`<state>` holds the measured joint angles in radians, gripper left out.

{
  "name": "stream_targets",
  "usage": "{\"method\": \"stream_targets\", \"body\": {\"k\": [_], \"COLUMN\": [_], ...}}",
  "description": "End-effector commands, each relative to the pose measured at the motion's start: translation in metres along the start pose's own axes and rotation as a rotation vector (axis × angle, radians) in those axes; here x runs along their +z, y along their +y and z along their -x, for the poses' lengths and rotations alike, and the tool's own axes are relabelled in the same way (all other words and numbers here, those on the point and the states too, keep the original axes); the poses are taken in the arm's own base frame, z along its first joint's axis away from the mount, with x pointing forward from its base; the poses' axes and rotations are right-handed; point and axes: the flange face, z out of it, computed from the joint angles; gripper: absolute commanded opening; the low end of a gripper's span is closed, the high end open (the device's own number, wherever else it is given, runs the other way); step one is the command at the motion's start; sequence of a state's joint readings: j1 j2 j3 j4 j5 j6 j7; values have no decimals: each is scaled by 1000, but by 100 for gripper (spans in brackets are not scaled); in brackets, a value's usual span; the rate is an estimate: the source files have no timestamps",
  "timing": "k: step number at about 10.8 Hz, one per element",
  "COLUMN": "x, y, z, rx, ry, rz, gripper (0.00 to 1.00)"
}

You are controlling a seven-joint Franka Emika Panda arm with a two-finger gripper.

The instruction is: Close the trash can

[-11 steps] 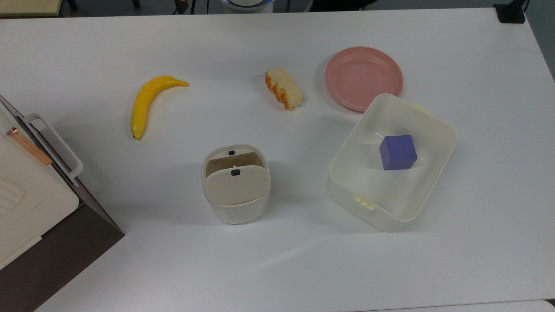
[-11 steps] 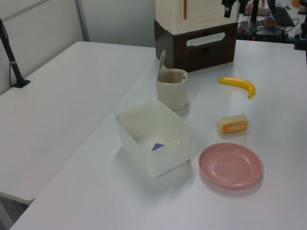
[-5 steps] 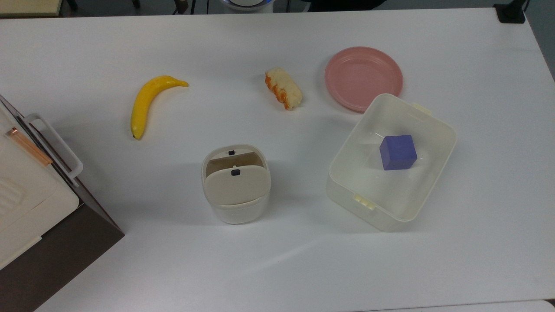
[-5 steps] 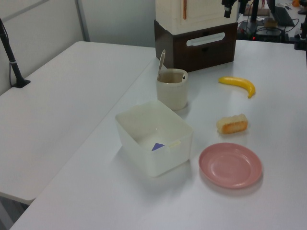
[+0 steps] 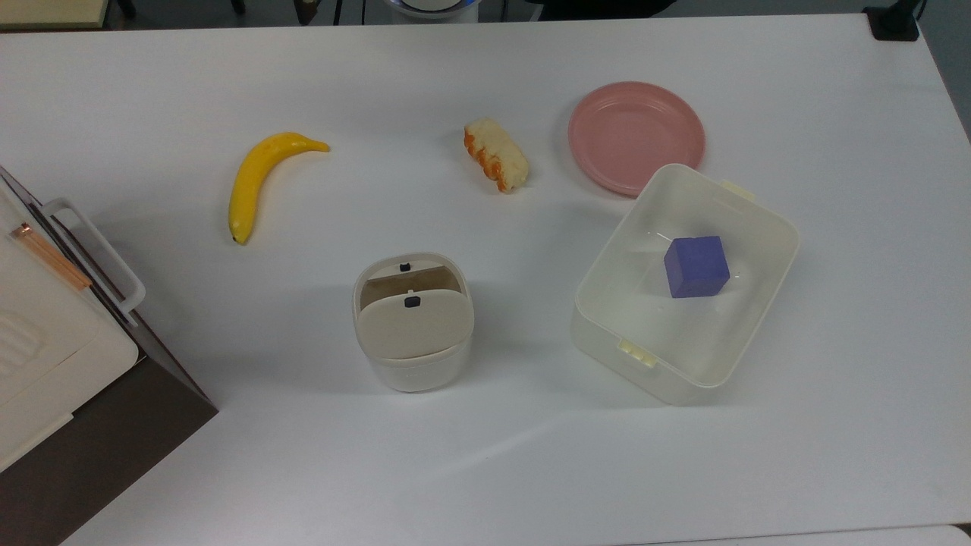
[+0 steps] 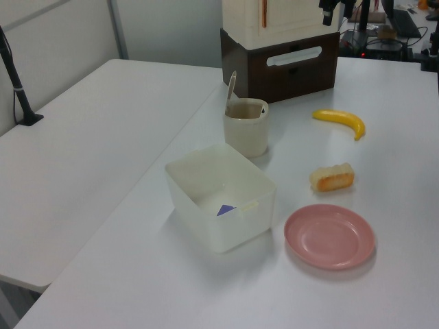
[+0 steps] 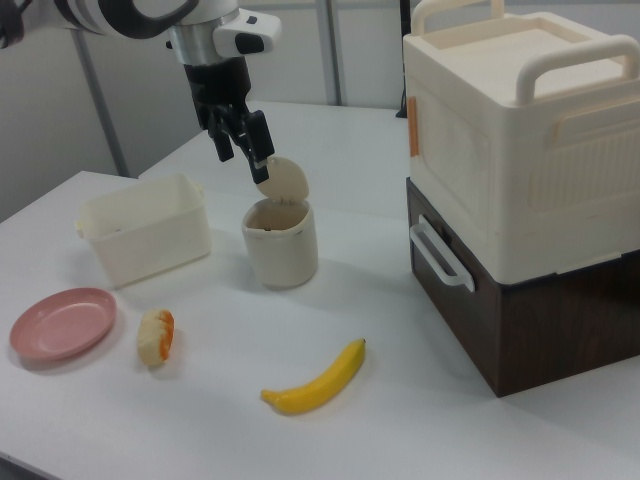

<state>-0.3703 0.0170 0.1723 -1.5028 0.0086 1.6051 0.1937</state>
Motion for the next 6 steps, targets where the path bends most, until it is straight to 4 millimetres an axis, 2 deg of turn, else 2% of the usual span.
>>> {"method": "stream_targets", "body": {"k": [1, 2, 3, 4, 5, 6], "x": [0, 8, 8, 15, 22, 43], "y": [-15, -39, -50, -60, -71, -83], "z": [5, 1, -3, -5, -5, -12], "rx": [-90, -125, -143, -175, -238, -303], "ry": [13, 28, 33, 23, 24, -4], "rz": [10, 8, 4, 27, 101, 147], "gripper": [94, 63, 11, 0, 0, 0]}}
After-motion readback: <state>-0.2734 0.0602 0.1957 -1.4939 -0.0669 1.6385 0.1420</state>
